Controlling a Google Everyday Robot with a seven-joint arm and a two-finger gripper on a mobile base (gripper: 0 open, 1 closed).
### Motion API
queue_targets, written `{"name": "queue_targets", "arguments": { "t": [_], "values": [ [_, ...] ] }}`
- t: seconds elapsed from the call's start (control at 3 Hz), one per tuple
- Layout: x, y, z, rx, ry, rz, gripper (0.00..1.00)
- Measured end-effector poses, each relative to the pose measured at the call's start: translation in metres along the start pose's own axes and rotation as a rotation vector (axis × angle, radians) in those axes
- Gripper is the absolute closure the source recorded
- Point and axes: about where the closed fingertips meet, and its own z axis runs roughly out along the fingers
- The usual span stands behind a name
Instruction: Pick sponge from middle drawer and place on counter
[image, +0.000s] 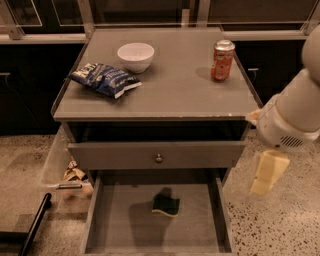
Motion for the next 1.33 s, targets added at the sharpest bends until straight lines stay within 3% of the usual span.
{"name": "queue_targets", "arguments": {
  "t": [0.33,0.67,1.33],
  "values": [
    [0.006,0.015,0.071,-0.040,-0.032,0.020,0.00],
    [0.004,0.020,0.132,-0.032,-0.099,0.039,0.00],
    [0.001,0.026,0.148,-0.053,-0.131,0.044,0.00]
  ]
}}
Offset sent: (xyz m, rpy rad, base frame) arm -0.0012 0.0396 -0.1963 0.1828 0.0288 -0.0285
